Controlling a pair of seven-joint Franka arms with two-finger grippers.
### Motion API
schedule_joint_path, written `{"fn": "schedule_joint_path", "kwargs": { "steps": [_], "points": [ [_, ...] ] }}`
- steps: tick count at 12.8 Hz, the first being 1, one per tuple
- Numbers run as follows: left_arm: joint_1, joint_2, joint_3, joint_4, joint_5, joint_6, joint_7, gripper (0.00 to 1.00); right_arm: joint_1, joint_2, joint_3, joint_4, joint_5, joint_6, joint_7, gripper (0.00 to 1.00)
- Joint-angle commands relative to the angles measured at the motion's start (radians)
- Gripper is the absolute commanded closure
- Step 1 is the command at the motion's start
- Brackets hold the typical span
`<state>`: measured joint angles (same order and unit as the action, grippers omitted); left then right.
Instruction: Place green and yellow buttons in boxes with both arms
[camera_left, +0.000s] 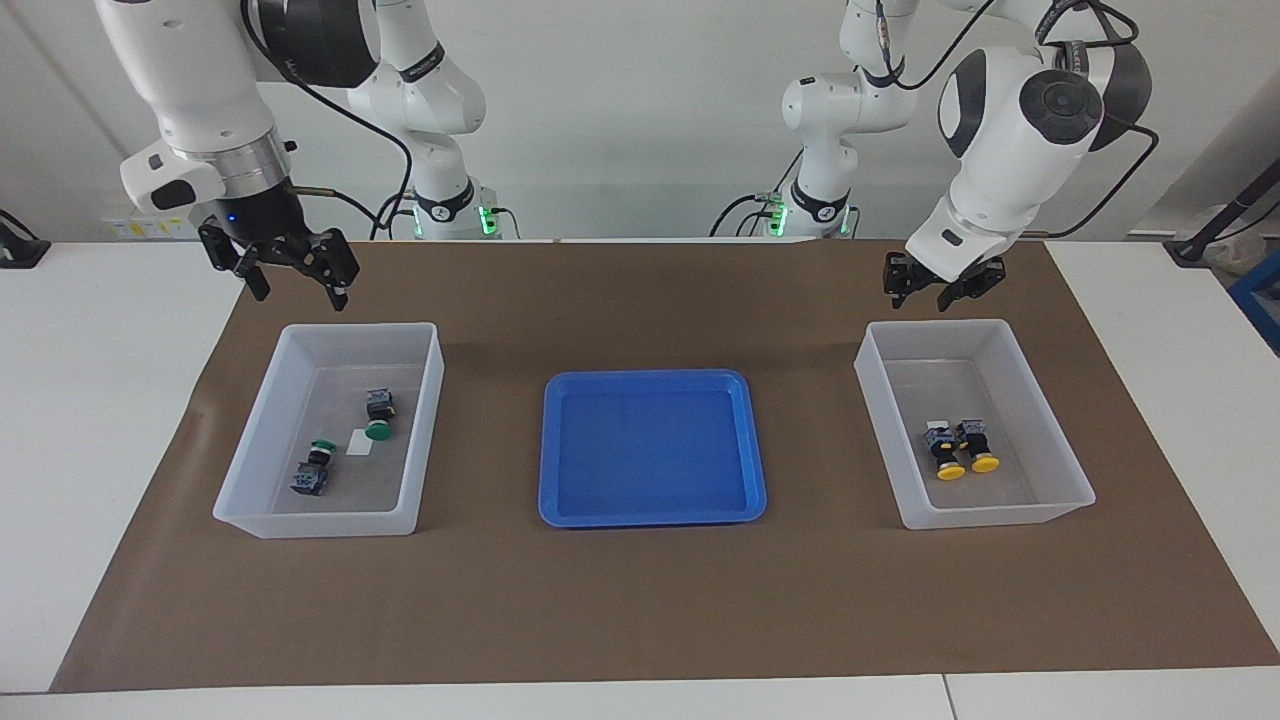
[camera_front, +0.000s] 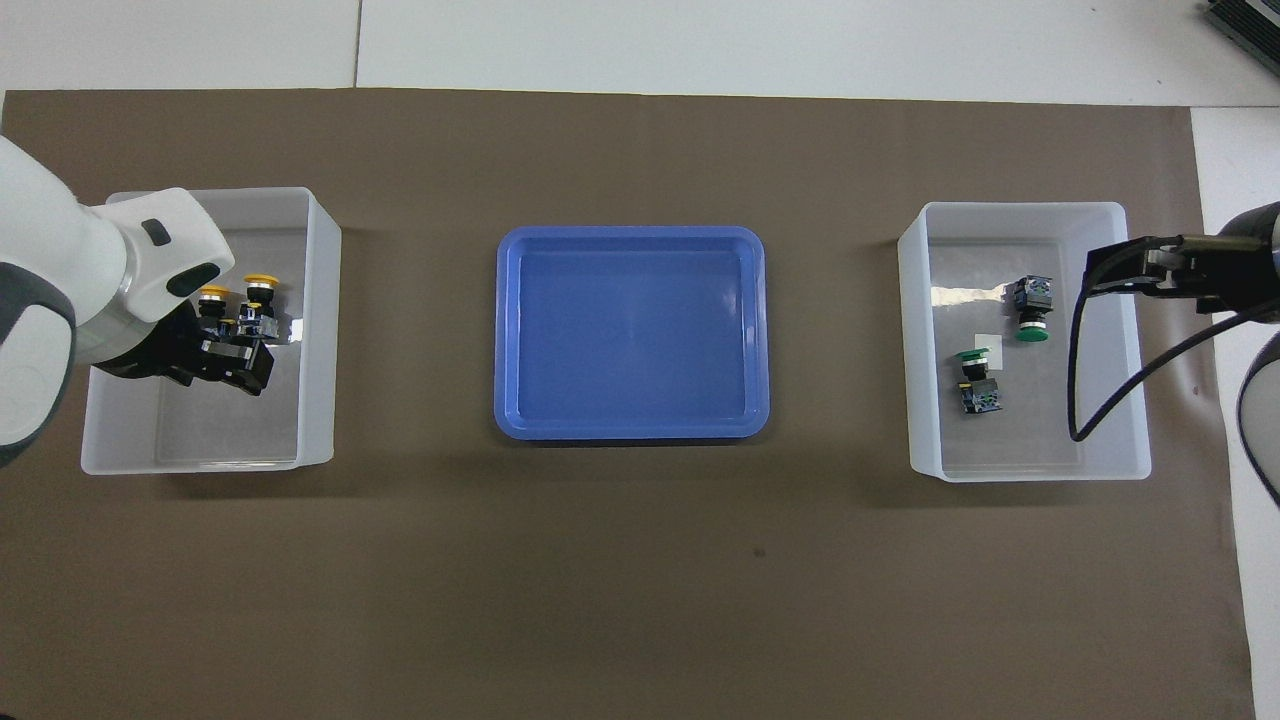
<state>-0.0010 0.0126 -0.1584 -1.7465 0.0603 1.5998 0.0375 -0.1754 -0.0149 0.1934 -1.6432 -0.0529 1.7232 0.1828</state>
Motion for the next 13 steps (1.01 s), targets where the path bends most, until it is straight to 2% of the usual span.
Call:
{"fn": "schedule_joint_path", "kwargs": {
  "steps": [1, 3, 5, 7, 9, 11, 13],
  "points": [
    [0.05, -0.037, 0.007, -0.031, 0.004, 0.034, 0.079, 0.36, 0.085, 0.019, -0.08, 0.026, 0.011, -0.042, 0.0, 0.0],
    [0.069, -0.037, 0.007, -0.002, 0.004, 0.031, 0.107, 0.36, 0.12, 0.015, -0.112, 0.026, 0.011, -0.068, -0.002, 0.0],
    [0.069, -0.037, 0.008, 0.015, 0.004, 0.023, 0.107, 0.33, 0.178, 0.01, -0.181, 0.023, 0.011, -0.088, -0.005, 0.0],
    [0.069, -0.037, 0.01, 0.018, 0.004, 0.023, 0.107, 0.32, 0.18, 0.009, -0.187, 0.016, 0.013, -0.102, -0.005, 0.0],
    [0.067, -0.03, 0.008, 0.047, 0.004, 0.019, 0.104, 0.25, 0.201, 0.007, -0.21, 0.014, 0.015, -0.117, -0.006, 0.0],
    [0.067, -0.02, 0.008, 0.096, 0.003, -0.006, 0.102, 0.25, 0.241, 0.007, -0.249, 0.014, 0.021, -0.12, -0.008, 0.0],
    [0.065, -0.004, 0.007, 0.159, 0.003, -0.043, 0.101, 0.24, 0.24, 0.007, -0.249, 0.014, 0.025, -0.122, -0.009, 0.0]
  ]
}}
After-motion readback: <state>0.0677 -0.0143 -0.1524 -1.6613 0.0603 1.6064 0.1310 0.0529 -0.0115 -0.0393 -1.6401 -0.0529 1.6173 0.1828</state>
